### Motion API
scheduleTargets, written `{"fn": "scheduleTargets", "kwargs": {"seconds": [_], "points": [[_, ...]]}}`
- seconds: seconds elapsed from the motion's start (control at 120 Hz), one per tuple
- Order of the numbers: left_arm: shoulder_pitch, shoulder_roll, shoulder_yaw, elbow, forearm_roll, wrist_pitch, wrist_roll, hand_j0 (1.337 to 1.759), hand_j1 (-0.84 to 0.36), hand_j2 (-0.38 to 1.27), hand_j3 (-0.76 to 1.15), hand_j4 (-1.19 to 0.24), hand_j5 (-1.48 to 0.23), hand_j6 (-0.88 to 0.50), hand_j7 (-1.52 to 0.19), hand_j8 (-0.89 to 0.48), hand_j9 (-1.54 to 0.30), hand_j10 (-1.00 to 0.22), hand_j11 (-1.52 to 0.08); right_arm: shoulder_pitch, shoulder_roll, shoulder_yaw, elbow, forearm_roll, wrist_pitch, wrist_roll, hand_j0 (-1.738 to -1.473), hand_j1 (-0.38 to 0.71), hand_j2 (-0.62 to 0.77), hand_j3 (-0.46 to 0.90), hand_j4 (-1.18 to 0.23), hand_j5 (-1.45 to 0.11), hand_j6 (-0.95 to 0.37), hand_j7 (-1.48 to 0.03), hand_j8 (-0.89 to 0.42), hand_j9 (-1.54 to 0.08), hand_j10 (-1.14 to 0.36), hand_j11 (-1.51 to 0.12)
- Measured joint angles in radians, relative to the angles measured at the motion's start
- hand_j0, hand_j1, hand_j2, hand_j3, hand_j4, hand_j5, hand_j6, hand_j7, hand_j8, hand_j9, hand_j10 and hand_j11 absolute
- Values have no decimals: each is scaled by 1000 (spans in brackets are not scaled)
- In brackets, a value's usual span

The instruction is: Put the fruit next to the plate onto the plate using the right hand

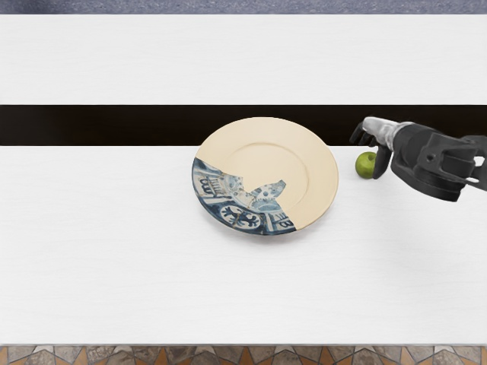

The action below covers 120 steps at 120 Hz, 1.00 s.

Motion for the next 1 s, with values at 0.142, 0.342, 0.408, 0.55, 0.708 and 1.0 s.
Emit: {"fn": "scheduleTargets", "kwargs": {"seconds": [0.142,0.342,0.408,0.55,0.708,1.0], "points": [[0,0,0,0,0,0,0,1658,349,0,0,-1,0,-1,0,-1,0,0,0,-5,10,-6,-2,-1,-9,0,-1658,96,-72,0,-375,-484,-376,-484,-375,-484,-374,-484],[0,0,0,0,0,0,0,1658,349,0,0,0,0,-1,0,-1,0,0,0,2,18,-33,-27,-41,-12,0,-1658,105,-73,0,-382,-495,-383,-494,-383,-495,-382,-494],[0,0,0,0,0,0,0,1658,349,0,0,0,0,-1,0,-1,0,0,0,3,40,-48,-44,-51,-12,0,-1658,107,-74,0,-383,-496,-385,-496,-384,-496,-383,-496],[0,0,0,0,0,0,0,1658,349,0,0,0,0,-1,0,-1,0,0,0,4,81,-77,-68,-61,-13,0,-1658,109,-74,0,-385,-498,-386,-498,-385,-498,-385,-498],[0,0,0,0,0,0,0,1658,349,0,0,0,0,-1,0,-1,0,0,0,0,95,-99,-87,-64,-14,0,-1658,110,-74,0,-386,-499,-387,-499,-386,-499,-385,-499],[0,0,0,0,0,0,0,1658,349,0,0,0,0,-1,0,-1,0,0,0,-33,127,-111,-143,-67,-25,0,-1658,110,-74,0,-386,-500,-387,-499,-386,-500,-386,-500]]}}
